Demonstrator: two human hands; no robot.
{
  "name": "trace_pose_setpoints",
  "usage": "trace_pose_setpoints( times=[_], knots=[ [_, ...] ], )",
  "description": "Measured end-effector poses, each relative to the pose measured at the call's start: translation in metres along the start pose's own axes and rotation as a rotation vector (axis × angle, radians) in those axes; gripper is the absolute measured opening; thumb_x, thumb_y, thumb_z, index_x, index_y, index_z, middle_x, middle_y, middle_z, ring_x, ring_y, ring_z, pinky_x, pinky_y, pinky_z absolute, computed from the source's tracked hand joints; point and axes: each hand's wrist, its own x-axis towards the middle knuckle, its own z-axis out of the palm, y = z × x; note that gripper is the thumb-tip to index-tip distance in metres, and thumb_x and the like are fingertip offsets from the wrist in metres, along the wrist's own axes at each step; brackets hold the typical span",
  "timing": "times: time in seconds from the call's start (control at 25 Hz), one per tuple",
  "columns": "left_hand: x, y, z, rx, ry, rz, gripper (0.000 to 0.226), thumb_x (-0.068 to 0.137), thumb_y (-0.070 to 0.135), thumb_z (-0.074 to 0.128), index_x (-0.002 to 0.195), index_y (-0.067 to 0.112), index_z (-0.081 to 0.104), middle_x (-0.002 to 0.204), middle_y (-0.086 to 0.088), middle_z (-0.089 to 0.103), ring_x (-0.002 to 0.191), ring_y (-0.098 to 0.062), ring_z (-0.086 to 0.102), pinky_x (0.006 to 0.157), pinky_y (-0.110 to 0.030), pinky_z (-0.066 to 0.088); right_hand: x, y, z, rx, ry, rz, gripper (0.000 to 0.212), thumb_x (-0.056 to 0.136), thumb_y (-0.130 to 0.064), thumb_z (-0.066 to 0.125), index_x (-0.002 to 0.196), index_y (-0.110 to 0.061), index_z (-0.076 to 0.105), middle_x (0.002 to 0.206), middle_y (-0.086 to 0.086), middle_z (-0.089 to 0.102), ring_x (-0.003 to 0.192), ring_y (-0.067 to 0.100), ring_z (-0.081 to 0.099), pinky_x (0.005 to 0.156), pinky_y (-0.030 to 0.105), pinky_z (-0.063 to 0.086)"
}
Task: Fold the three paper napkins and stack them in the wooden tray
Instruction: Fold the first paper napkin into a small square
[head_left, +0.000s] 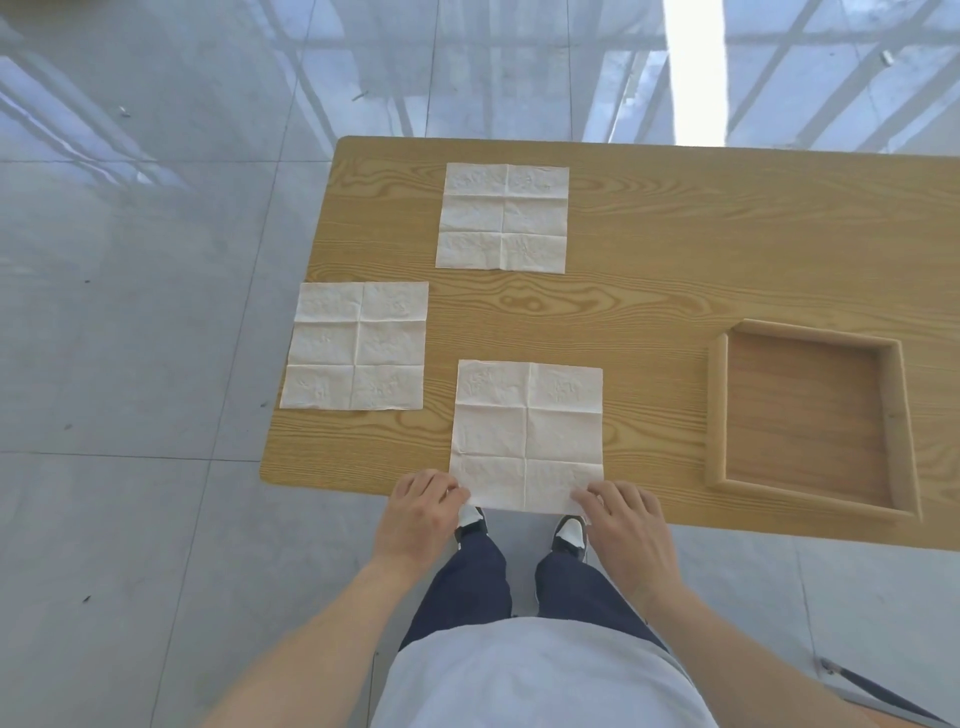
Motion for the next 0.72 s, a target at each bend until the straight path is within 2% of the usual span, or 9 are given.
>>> trace_pose_setpoints(
  times=[0.12,0.32,0.44,0.6,0.72],
  knots=[
    [0.0,0.0,-0.002,-0.066,0.022,-0.028,0.027,0.065,0.001,0.082,0.084,0.017,0.073,0.085,0.002,0.067,0.083,-0.022,0.066,0.072,-0.035,0.052,0.004,0.001,-0.001,0.023,0.022,-0.019,0.056,0.054,-0.004,0.088,0.105,-0.018,0.071,0.096,-0.001,0.069,0.084,0.026,0.065,0.073,0.039,0.053],
    [0.004,-0.004,-0.007,-0.177,0.039,-0.098,0.021,0.074,0.006,0.081,0.088,0.019,0.073,0.085,0.005,0.068,0.084,-0.019,0.065,0.072,-0.034,0.052,0.007,0.004,-0.009,0.036,0.076,-0.057,0.026,0.067,-0.01,0.084,0.085,-0.02,0.069,0.085,-0.004,0.067,0.077,0.024,0.063,0.068,0.037,0.051],
    [0.01,-0.008,-0.011,-0.234,0.038,-0.127,0.019,0.077,0.005,0.079,0.09,0.019,0.073,0.086,0.006,0.068,0.084,-0.018,0.064,0.071,-0.033,0.053,0.009,0.004,-0.018,0.091,0.094,-0.05,0.019,0.072,-0.011,0.083,0.079,-0.021,0.069,0.079,-0.006,0.067,0.073,0.023,0.063,0.066,0.036,0.051],
    [0.02,-0.012,-0.017,-0.287,0.042,-0.166,0.018,0.079,0.005,0.077,0.091,0.018,0.074,0.086,0.007,0.069,0.085,-0.016,0.064,0.07,-0.032,0.054,0.023,0.003,-0.034,0.229,0.081,0.092,0.013,0.077,-0.011,0.08,0.082,-0.02,0.072,0.079,-0.007,0.068,0.076,0.023,0.064,0.067,0.035,0.048],
    [0.033,-0.014,-0.023,-0.324,0.066,-0.187,0.017,0.08,0.006,0.076,0.092,0.018,0.074,0.087,0.008,0.071,0.084,-0.014,0.064,0.072,-0.027,0.052,0.037,0.006,-0.044,0.3,0.041,0.152,0.003,0.087,-0.018,0.071,0.088,-0.021,0.072,0.086,-0.009,0.069,0.085,0.019,0.063,0.072,0.034,0.046]
  ],
)
